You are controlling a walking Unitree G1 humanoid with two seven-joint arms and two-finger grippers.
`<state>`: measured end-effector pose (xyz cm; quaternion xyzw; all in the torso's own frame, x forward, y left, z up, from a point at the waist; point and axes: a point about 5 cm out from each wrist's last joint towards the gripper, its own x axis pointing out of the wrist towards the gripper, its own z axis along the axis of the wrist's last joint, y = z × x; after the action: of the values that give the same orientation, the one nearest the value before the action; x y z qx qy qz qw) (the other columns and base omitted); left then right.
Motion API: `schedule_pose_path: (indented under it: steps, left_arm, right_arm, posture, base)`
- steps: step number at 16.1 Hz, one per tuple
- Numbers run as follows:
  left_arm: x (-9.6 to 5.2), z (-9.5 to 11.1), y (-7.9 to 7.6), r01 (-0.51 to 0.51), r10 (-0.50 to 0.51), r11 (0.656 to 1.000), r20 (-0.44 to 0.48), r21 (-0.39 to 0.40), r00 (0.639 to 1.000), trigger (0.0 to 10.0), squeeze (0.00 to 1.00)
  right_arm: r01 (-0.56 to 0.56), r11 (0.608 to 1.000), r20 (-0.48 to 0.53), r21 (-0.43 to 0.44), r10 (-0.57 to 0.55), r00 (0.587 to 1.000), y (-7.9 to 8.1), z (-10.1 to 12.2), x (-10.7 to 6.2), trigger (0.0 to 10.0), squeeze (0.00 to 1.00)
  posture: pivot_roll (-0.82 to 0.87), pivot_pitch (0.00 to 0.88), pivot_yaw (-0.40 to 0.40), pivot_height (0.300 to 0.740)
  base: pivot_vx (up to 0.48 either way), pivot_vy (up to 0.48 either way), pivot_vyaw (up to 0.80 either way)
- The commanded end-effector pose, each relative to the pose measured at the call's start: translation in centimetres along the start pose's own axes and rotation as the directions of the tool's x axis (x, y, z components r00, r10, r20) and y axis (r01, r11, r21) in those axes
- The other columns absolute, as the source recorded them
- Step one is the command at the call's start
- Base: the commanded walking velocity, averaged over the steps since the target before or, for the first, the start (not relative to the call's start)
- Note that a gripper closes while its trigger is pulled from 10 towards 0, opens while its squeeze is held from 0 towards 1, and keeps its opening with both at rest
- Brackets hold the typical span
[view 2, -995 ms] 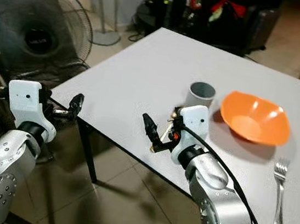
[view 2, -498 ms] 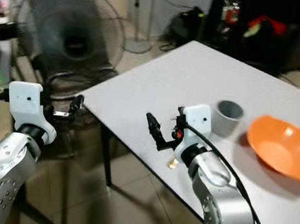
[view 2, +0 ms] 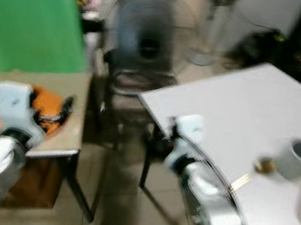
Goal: Setting the table
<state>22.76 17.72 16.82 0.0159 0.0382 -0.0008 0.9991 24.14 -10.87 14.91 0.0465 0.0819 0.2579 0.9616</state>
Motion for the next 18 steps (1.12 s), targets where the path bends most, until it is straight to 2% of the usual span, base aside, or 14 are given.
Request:
schedule_pose_path:
  steps: [1, 5, 6, 9, 12, 14, 16, 18]
  left_arm:
    - [-0.1, 0.4, -0.7, 0.034, -0.034, 0.999, 0.019, 0.009, 0.999, 10.0, 0.0]
    - [-0.8, 0.6, -0.7, 0.05, -0.051, 0.999, 0.025, 0.022, 0.998, 10.0, 0.0]
    - [-0.7, 0.6, -0.6, 0.056, -0.056, 0.998, 0.021, 0.027, 0.998, 10.0, 0.0]
    - [-0.6, 0.5, -0.4, 0.065, -0.066, 0.996, 0.014, 0.053, 0.998, 10.0, 0.0]
    - [-0.5, 0.6, -0.2, 0.067, -0.068, 0.996, 0.017, 0.054, 0.998, 10.0, 0.0]
    - [-0.6, 0.5, -0.3, 0.076, -0.077, 0.996, 0.011, 0.052, 0.997, 10.0, 0.0]
    - [-0.6, 0.5, -0.4, 0.08, -0.081, 0.995, 0.01, 0.052, 0.997, 10.0, 0.0]
    - [-0.5, 0.5, -0.4, 0.082, -0.082, 0.995, 0.009, 0.052, 0.997, 10.0, 0.0]
  right_arm:
    - [0.024, 1.0, 0.008, -0.012, -0.024, 1.0, -0.7, 0.1, -0.3, 10.0, 1.0]
    - [0.019, 1.0, 0.01, -0.009, -0.019, 1.0, -1.0, -0.2, 0.0, 10.0, 1.0]
    - [0.065, 0.995, 0.007, -0.071, -0.065, 0.998, -1.6, -0.3, 0.2, 10.0, 1.0]
    - [0.194, 0.972, 0.011, -0.133, -0.195, 0.981, -2.5, -0.8, 0.6, 10.0, 1.0]
    - [0.163, 0.982, 0.015, -0.093, -0.162, 0.987, -2.3, -0.9, 0.6, 10.0, 1.0]
    - [0.099, 0.985, 0.009, -0.141, -0.099, 0.995, -2.0, -0.9, 0.8, 10.0, 1.0]
    - [0.116, 0.983, 0.019, -0.14, -0.115, 0.993, -2.2, -0.8, 1.0, 10.0, 1.0]
    - [0.142, 0.983, 0.031, -0.115, -0.139, 0.99, -2.5, -0.7, 1.1, 10.0, 1.0]
  posture:
    - [-0.04, 0.0, 0.022, 0.74]
    - [-0.02, 0.0, 0.02, 0.74]
    - [-0.02, 0.0, 0.023, 0.74]
    - [-0.02, 0.0, 0.028, 0.74]
    - [-0.02, 0.0, 0.029, 0.74]
    - [-0.02, 0.0, 0.027, 0.74]
    - [-0.01, 0.0, 0.026, 0.74]
    - [-0.01, 0.0, 0.025, 0.74]
  base:
    - [0.0, 0.0, 0.8]
    - [0.0, 0.0, 0.8]
    - [0.0, 0.0, 0.0]
    - [0.0, 0.0, 0.0]
    - [0.253, 0.0, 0.0]
    - [0.291, 0.0, 0.28]
    - [0.306, 0.0, 0.8]
    - [0.307, 0.0, 0.0]
